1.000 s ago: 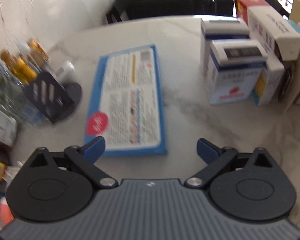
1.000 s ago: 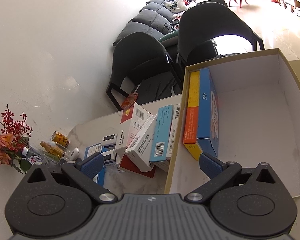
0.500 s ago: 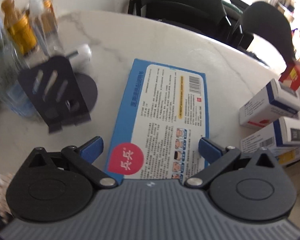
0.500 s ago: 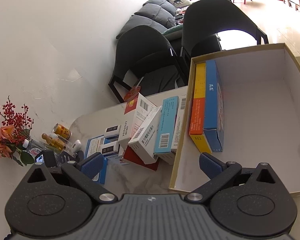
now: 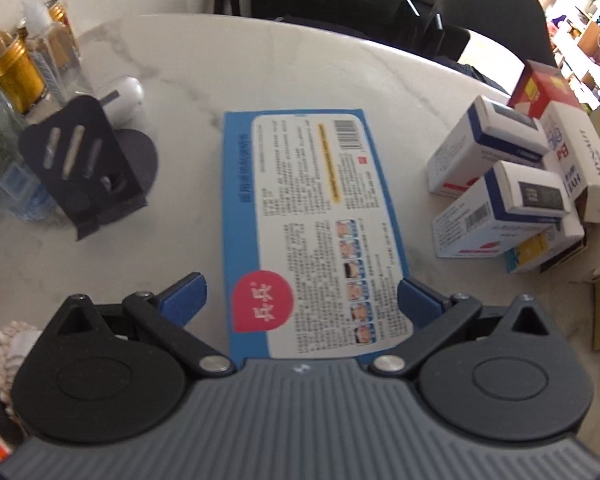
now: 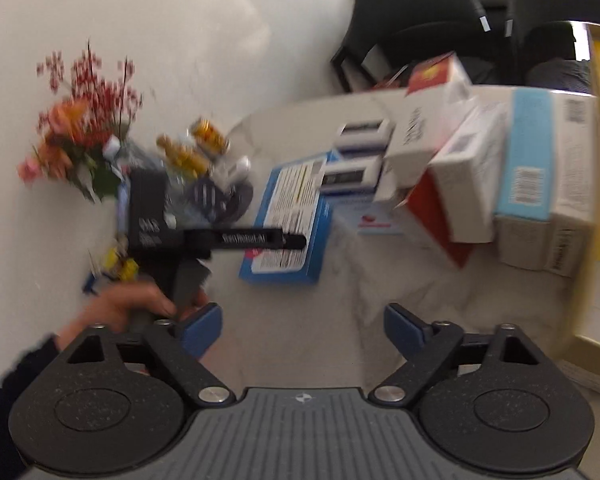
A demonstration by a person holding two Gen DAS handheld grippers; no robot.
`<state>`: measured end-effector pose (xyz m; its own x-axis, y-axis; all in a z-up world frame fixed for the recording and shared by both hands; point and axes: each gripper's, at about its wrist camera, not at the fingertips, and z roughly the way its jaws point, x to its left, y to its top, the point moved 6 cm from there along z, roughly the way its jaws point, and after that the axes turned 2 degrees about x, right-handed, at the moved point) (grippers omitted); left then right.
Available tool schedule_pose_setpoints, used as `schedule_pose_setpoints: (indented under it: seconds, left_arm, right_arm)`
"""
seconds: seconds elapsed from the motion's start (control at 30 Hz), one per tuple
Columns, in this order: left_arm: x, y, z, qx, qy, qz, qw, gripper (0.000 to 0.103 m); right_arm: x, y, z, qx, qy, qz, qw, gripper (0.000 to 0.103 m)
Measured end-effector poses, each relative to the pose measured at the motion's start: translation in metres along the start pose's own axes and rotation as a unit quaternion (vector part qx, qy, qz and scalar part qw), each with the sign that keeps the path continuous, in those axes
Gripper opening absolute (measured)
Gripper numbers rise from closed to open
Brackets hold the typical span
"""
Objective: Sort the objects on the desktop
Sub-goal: 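Grasp the flat blue-and-white box with the left tool while the right tool approaches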
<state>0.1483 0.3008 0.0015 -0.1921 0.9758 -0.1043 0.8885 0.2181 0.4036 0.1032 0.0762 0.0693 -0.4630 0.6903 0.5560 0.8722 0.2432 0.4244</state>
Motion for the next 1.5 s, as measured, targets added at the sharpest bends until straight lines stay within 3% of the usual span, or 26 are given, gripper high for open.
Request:
schedule_pose_setpoints:
  seconds: [0.07,0.17,0.23,0.37,0.47,0.73,1.0,1.23,1.5]
  left_arm:
    - [0.007,0.001,-0.003,-0.001,-0.014,-0.023,0.9996,0.103]
    - [0.011,0.004,-0.003,-0.006,-0.025,-0.035,0.9991,0.103]
    - [0.010,0.004,0.000,-0.004,-0.031,-0.032,0.9990,0.103]
    - [0.010,-0.003,0.007,0.001,-0.089,-0.060,0.9942,0.103]
    - [0.007,-0.007,0.010,0.002,-0.110,-0.070,0.9915,0.103]
    - [-0.013,-0.021,0.006,0.013,-0.099,-0.050,0.9938,0.103]
    - [-0.059,-0.080,-0.010,0.042,-0.104,-0.029,0.9933,0.103]
    - [-0.068,-0.097,-0.017,0.047,-0.105,-0.033,0.9928,0.103]
    - [-0.052,-0.092,-0.029,0.025,-0.076,-0.039,0.9960,0.103]
  right_arm:
    - [0.000,0.001,0.028,0.012,-0.006,-0.001,1.000,0.064]
    - [0.001,0.009,0.059,0.013,-0.010,0.017,1.000,0.049]
    - [0.004,0.017,0.075,0.009,-0.014,0.020,1.000,0.049]
    - [0.007,0.030,0.102,0.010,-0.018,0.027,0.999,0.049]
    - [0.007,0.035,0.113,0.015,-0.009,0.026,1.000,0.050]
    - [0.009,0.030,0.106,0.032,-0.015,-0.005,0.999,0.050]
    - [-0.001,-0.030,0.060,0.079,-0.002,-0.008,0.997,0.050]
    - [-0.002,-0.054,0.046,0.100,0.005,-0.007,0.995,0.053]
    - [-0.029,-0.048,0.022,0.067,-0.034,0.023,0.997,0.054]
